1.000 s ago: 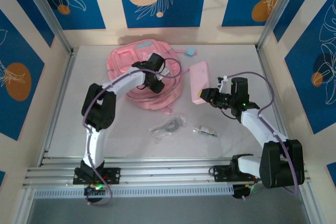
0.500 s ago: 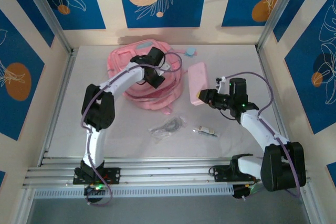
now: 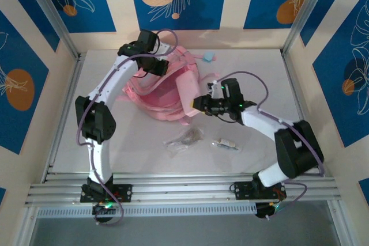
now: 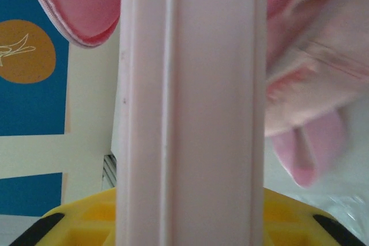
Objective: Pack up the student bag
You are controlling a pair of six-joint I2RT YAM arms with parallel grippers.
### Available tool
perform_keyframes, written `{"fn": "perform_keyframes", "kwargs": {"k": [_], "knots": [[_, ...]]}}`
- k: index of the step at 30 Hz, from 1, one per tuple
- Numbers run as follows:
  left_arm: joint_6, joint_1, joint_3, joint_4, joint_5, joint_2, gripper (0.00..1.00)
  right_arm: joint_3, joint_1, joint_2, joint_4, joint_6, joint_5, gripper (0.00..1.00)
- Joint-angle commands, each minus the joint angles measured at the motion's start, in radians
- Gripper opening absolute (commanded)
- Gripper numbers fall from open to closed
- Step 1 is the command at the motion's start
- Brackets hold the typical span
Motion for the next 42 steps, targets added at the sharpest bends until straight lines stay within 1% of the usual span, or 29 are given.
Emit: {"fn": "perform_keyframes", "kwargs": {"k": [1,6,10,18,22,23,24,25,27,29,30,33,35,39,42], "knots": [[-0.086,0.007,0.035,0.039,0.082,-0.044,0.00,0.117,0.047,0.118,0.169,0.110,-0.006,0.16],[-0.122,0.007,-0.007,0.082,0.109,-0.063,0.00,0.338,0.092,0.357,0.206,0.246,0.010,0.16],[-0.133,0.007,-0.061,0.129,0.132,-0.098,0.00,0.465,0.105,0.514,0.276,0.347,0.026,0.16],[-0.142,0.008,-0.088,0.150,0.129,-0.109,0.00,0.635,0.145,0.694,0.300,0.471,0.135,0.21],[-0.148,0.010,-0.097,0.153,0.119,-0.108,0.00,0.713,0.150,0.741,0.212,0.532,0.153,0.25],[-0.148,0.011,-0.100,0.153,0.118,-0.110,0.00,0.719,0.151,0.737,0.177,0.536,0.162,0.28],[-0.148,0.011,-0.100,0.153,0.114,-0.112,0.00,0.716,0.152,0.730,0.161,0.537,0.171,0.33],[-0.148,0.012,-0.101,0.155,0.110,-0.111,0.00,0.712,0.153,0.722,0.146,0.535,0.178,0.40],[-0.150,0.017,-0.101,0.158,0.104,-0.109,0.00,0.710,0.153,0.699,0.075,0.529,0.198,0.60],[-0.157,0.021,-0.101,0.163,0.107,-0.106,0.00,0.704,0.151,0.678,0.036,0.521,0.199,0.75],[-0.158,0.023,-0.101,0.165,0.108,-0.106,0.00,0.690,0.150,0.662,0.029,0.518,0.204,0.80],[-0.160,0.028,-0.101,0.169,0.103,-0.099,0.00,0.645,0.150,0.607,-0.002,0.500,0.236,0.86],[-0.159,0.030,-0.100,0.170,0.101,-0.096,0.00,0.636,0.149,0.571,-0.060,0.467,0.256,0.91],[-0.151,0.035,-0.100,0.164,0.087,-0.087,0.00,0.645,0.149,0.510,-0.230,0.360,0.303,0.92],[-0.146,0.037,-0.100,0.157,0.084,-0.081,0.00,0.607,0.142,0.465,-0.251,0.322,0.294,0.92]]}}
